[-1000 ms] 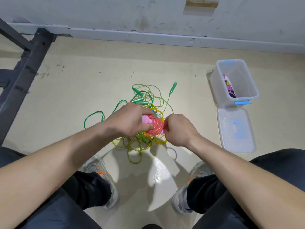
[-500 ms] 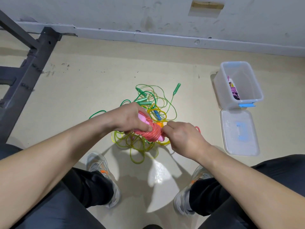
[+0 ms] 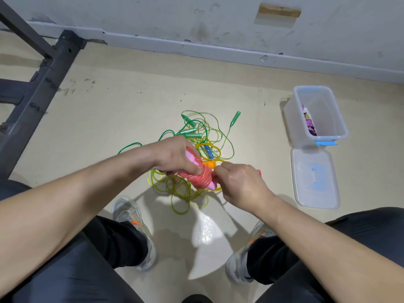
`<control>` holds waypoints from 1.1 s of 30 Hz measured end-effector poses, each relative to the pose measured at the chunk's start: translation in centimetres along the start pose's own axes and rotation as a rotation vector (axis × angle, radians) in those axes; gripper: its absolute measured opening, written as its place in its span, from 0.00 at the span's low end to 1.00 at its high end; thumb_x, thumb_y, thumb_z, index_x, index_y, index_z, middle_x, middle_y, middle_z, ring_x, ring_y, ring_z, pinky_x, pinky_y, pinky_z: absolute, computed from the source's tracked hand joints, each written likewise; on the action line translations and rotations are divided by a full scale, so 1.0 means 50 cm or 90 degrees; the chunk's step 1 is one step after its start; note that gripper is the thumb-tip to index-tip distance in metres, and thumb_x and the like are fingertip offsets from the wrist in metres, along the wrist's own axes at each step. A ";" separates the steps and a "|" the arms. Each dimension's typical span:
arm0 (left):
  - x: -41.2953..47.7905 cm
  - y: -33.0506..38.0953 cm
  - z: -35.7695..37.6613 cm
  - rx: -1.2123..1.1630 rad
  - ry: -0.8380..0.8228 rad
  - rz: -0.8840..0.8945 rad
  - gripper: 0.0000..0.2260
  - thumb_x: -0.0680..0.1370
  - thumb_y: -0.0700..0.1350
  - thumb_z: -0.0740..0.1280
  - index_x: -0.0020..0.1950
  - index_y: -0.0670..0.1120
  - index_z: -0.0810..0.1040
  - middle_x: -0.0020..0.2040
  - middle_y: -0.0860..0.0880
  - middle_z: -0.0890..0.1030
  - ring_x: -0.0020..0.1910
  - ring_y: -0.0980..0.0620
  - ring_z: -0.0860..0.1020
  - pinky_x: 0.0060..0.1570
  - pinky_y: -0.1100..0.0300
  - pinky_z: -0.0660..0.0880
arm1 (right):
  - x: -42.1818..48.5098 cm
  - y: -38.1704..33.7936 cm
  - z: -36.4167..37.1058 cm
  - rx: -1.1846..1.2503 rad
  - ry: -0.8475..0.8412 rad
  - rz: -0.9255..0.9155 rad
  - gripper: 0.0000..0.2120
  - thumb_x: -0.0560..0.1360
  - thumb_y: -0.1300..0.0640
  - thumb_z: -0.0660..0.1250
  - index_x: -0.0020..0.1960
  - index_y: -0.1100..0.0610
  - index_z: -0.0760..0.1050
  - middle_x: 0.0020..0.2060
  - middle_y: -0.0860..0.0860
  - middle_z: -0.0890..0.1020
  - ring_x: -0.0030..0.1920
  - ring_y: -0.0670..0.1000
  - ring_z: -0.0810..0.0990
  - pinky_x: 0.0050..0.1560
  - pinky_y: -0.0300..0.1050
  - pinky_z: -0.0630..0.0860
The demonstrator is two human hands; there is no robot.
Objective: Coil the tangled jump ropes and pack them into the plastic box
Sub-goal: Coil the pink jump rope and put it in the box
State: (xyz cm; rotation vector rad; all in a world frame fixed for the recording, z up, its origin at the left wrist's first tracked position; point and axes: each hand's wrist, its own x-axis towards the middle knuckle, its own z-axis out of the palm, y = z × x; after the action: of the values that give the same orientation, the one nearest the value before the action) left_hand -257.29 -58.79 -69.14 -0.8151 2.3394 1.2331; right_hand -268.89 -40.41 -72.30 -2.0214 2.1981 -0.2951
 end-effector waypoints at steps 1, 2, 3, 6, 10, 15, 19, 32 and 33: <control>0.000 -0.004 0.004 0.006 -0.012 0.006 0.12 0.71 0.49 0.78 0.53 0.51 0.84 0.24 0.57 0.75 0.19 0.59 0.71 0.23 0.66 0.68 | 0.001 -0.007 0.005 0.040 -0.062 0.061 0.04 0.71 0.60 0.62 0.44 0.56 0.74 0.40 0.54 0.80 0.40 0.61 0.80 0.32 0.47 0.72; -0.001 -0.010 0.009 0.009 -0.023 0.011 0.12 0.70 0.49 0.79 0.52 0.51 0.84 0.28 0.55 0.77 0.22 0.56 0.72 0.24 0.64 0.70 | 0.000 -0.014 0.012 0.089 -0.129 0.126 0.03 0.73 0.59 0.62 0.46 0.55 0.73 0.43 0.55 0.81 0.45 0.62 0.79 0.38 0.50 0.75; 0.000 -0.016 0.014 0.013 -0.027 0.014 0.12 0.70 0.50 0.79 0.51 0.52 0.84 0.31 0.54 0.78 0.23 0.54 0.73 0.25 0.62 0.71 | -0.003 -0.022 0.015 0.137 -0.157 0.169 0.02 0.74 0.58 0.63 0.46 0.55 0.72 0.43 0.56 0.81 0.46 0.62 0.79 0.42 0.52 0.75; 0.006 -0.022 0.024 0.038 -0.019 0.041 0.10 0.69 0.51 0.78 0.49 0.55 0.84 0.35 0.52 0.80 0.23 0.53 0.75 0.26 0.60 0.74 | -0.002 -0.022 0.014 0.327 -0.145 0.292 0.10 0.74 0.57 0.67 0.50 0.54 0.67 0.36 0.51 0.80 0.38 0.54 0.78 0.37 0.49 0.72; 0.009 -0.026 0.029 0.096 -0.014 0.068 0.09 0.67 0.55 0.76 0.46 0.58 0.83 0.36 0.53 0.82 0.27 0.51 0.80 0.32 0.56 0.80 | 0.027 -0.021 -0.012 0.740 -0.295 0.474 0.07 0.75 0.68 0.65 0.43 0.58 0.76 0.36 0.60 0.79 0.26 0.50 0.69 0.29 0.42 0.70; 0.010 -0.021 0.025 0.088 -0.018 0.078 0.07 0.68 0.51 0.77 0.45 0.58 0.83 0.31 0.57 0.81 0.26 0.52 0.80 0.30 0.58 0.79 | 0.040 0.004 -0.023 1.023 -0.463 0.537 0.08 0.70 0.67 0.64 0.46 0.66 0.79 0.37 0.59 0.78 0.30 0.50 0.78 0.37 0.43 0.81; 0.006 -0.022 0.015 0.062 -0.042 0.079 0.07 0.69 0.49 0.77 0.46 0.54 0.85 0.32 0.57 0.81 0.25 0.55 0.77 0.28 0.62 0.75 | 0.039 0.031 -0.010 1.109 -0.522 0.473 0.25 0.65 0.63 0.52 0.52 0.67 0.82 0.49 0.68 0.82 0.50 0.65 0.82 0.56 0.55 0.78; -0.005 -0.010 0.018 -0.168 -0.033 0.131 0.04 0.74 0.40 0.76 0.43 0.45 0.81 0.29 0.47 0.79 0.28 0.48 0.76 0.27 0.61 0.71 | 0.051 0.017 -0.040 0.674 -0.069 0.221 0.19 0.77 0.42 0.67 0.38 0.57 0.81 0.29 0.65 0.79 0.30 0.63 0.81 0.35 0.56 0.76; -0.004 -0.008 0.017 -0.186 -0.009 0.123 0.04 0.74 0.40 0.76 0.46 0.47 0.82 0.29 0.50 0.79 0.27 0.48 0.76 0.25 0.63 0.70 | 0.051 0.021 -0.037 0.661 -0.018 0.229 0.19 0.76 0.41 0.66 0.39 0.56 0.81 0.29 0.64 0.79 0.31 0.61 0.81 0.37 0.58 0.76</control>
State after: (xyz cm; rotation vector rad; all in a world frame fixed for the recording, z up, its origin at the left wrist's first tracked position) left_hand -256.85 -58.23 -69.74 -0.6755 2.3006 1.6859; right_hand -270.55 -42.80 -70.67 -1.0409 1.7267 -1.0610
